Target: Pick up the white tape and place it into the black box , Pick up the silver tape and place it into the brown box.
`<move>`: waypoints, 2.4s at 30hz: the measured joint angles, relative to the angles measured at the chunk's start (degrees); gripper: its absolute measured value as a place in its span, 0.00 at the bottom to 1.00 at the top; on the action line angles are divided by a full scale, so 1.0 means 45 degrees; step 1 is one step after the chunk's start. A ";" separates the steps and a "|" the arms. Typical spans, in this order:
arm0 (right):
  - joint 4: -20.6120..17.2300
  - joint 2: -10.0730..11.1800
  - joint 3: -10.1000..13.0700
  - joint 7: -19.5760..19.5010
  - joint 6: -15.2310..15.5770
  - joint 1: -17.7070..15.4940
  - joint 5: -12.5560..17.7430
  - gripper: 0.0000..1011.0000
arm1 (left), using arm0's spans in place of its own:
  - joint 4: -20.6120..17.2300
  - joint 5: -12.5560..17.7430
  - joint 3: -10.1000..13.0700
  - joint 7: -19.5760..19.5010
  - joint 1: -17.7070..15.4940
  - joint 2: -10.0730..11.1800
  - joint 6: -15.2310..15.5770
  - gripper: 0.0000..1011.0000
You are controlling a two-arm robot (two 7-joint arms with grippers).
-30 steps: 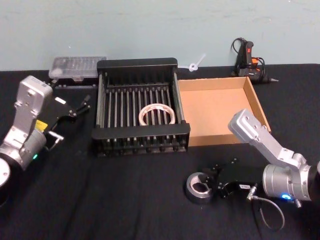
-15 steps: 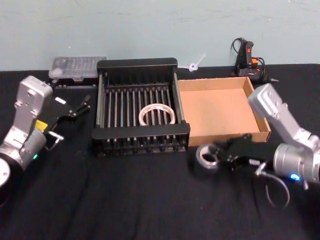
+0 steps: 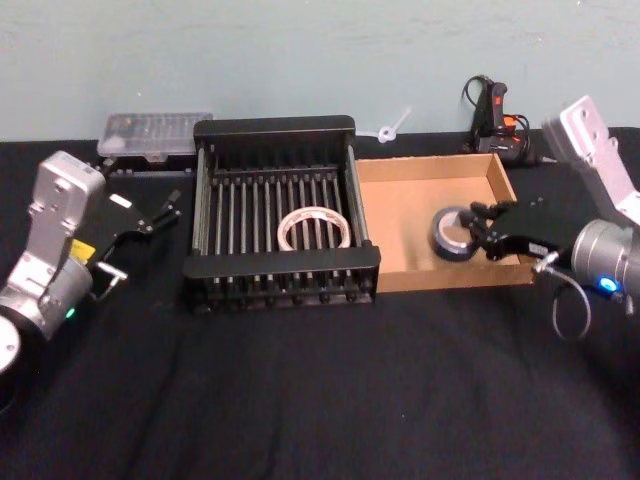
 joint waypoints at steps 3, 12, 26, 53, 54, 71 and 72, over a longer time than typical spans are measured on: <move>0.0507 -0.0258 0.0063 -0.0115 -0.0012 0.0374 -0.0172 0.15 | 0.0000 0.0000 0.0000 -0.0001 0.0000 0.0000 0.0000 0.99; 0.2122 -0.1038 0.0064 -0.0272 -0.0100 0.1510 -0.0779 0.15 | 0.0000 -0.0001 0.0000 0.0000 -0.0001 0.0000 0.0000 0.99; 0.4213 -0.2062 -0.0159 -0.0202 -0.0343 0.2621 -0.1532 0.15 | 0.0000 0.0000 0.0000 -0.0001 0.0000 0.0000 0.0000 0.99; 0.4405 -0.2170 -0.0168 -0.0124 -0.0408 0.2724 -0.1640 0.38 | 0.0000 -0.0001 0.0000 0.0000 0.0000 0.0000 0.0000 0.99; 0.4404 -0.2168 -0.0169 -0.0126 -0.0406 0.2723 -0.1638 0.39 | 0.0000 0.0000 0.0000 -0.0001 0.0001 0.0000 0.0000 0.99; 0.4387 -0.2164 -0.0168 -0.0138 -0.0387 0.2712 -0.1625 0.90 | -0.0001 0.0000 0.0001 0.0000 0.0000 0.0000 0.0000 0.99; 0.4386 -0.2164 -0.0169 -0.0138 -0.0387 0.2713 -0.1625 0.94 | 0.0000 0.0000 0.0000 -0.0001 0.0000 0.0000 0.0000 0.99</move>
